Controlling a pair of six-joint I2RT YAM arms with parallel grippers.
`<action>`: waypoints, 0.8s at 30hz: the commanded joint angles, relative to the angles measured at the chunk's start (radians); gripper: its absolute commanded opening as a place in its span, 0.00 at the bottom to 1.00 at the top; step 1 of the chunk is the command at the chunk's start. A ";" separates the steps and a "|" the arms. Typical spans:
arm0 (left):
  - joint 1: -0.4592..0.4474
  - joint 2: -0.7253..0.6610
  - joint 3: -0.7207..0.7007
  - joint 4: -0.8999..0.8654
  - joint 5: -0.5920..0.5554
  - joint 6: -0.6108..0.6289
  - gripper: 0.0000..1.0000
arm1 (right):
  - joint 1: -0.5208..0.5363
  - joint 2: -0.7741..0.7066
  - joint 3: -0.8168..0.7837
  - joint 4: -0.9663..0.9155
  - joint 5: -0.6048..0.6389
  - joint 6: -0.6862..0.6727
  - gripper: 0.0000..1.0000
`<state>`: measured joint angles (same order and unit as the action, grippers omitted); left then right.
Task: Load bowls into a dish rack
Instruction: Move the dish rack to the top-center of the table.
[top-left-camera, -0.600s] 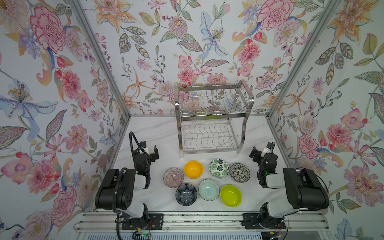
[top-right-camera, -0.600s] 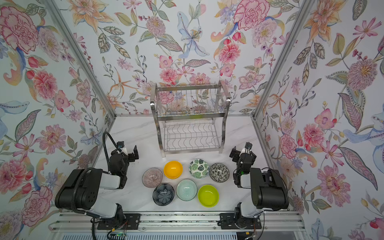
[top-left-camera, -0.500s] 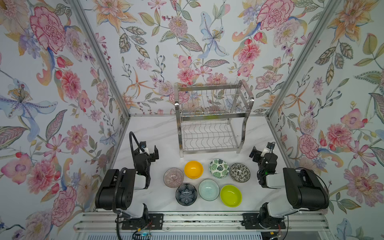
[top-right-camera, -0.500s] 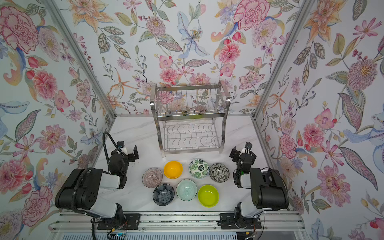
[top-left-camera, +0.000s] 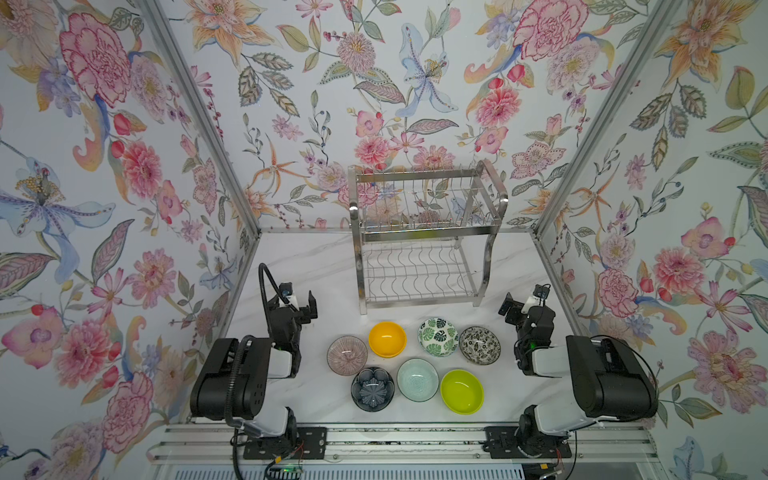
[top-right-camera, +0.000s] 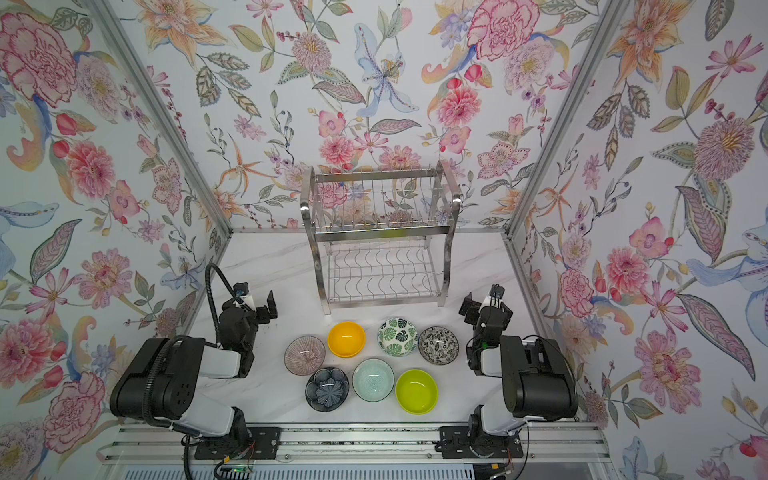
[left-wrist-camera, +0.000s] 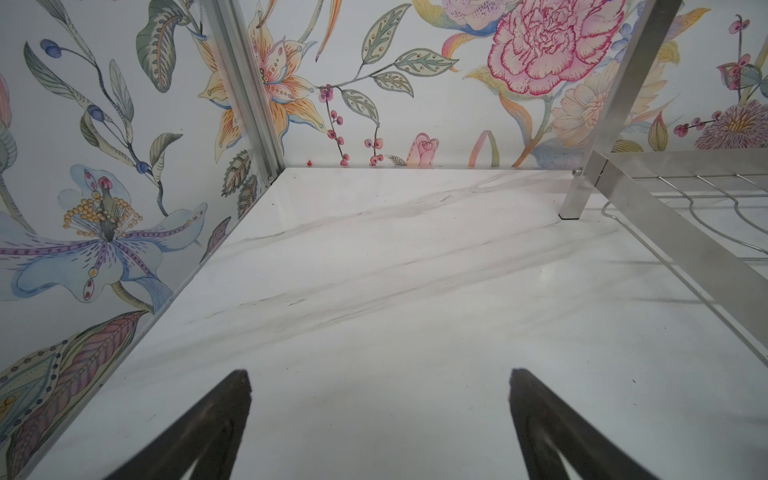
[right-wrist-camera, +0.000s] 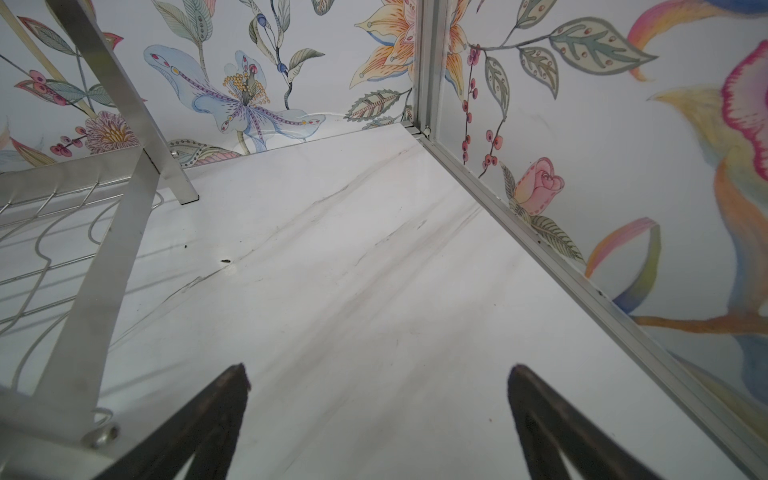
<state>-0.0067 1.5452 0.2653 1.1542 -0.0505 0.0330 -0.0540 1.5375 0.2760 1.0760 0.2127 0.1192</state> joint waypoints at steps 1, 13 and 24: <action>-0.004 0.010 0.018 0.045 -0.047 -0.003 0.99 | 0.002 0.011 0.020 0.022 -0.003 -0.010 0.98; -0.004 0.010 0.014 0.052 -0.075 -0.014 0.99 | 0.001 0.012 0.020 0.022 -0.004 -0.010 0.98; -0.004 0.010 0.012 0.053 -0.074 -0.013 0.99 | 0.000 0.010 0.022 0.021 -0.007 -0.009 0.99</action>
<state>-0.0067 1.5452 0.2657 1.1763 -0.1127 0.0288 -0.0540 1.5375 0.2764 1.0760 0.2123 0.1192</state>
